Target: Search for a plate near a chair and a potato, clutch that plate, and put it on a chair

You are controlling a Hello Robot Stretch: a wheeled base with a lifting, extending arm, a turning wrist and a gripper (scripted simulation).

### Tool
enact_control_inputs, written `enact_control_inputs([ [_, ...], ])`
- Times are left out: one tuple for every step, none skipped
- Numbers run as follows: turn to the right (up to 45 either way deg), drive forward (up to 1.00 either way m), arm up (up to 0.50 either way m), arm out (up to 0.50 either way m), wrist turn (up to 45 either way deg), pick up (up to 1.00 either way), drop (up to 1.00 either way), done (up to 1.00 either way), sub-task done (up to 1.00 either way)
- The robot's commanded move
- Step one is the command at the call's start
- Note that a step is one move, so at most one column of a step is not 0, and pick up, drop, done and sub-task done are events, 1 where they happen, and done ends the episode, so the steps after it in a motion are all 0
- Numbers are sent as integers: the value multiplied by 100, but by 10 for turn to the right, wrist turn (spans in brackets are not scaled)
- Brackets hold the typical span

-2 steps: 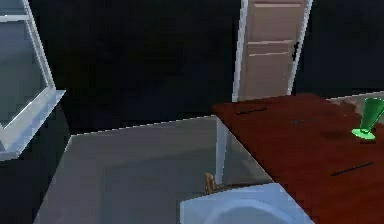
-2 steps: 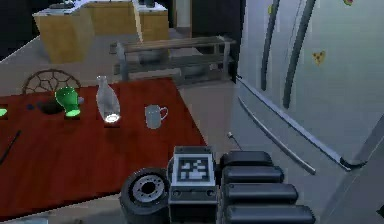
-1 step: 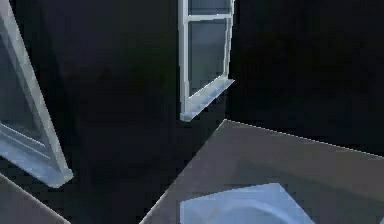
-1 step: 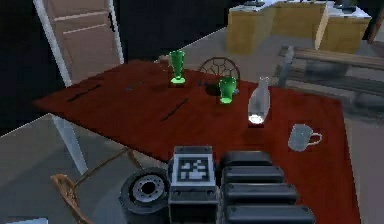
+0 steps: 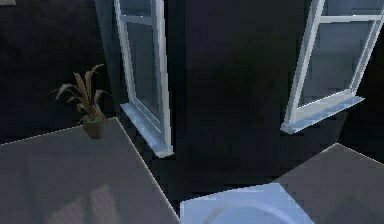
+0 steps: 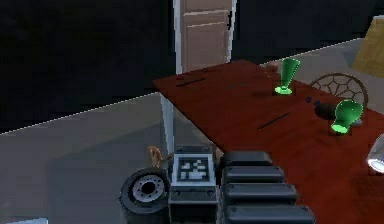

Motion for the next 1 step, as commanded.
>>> enact_control_inputs([
  [0, 0, 0, 38, 0, 0, 0, 0, 0],
])
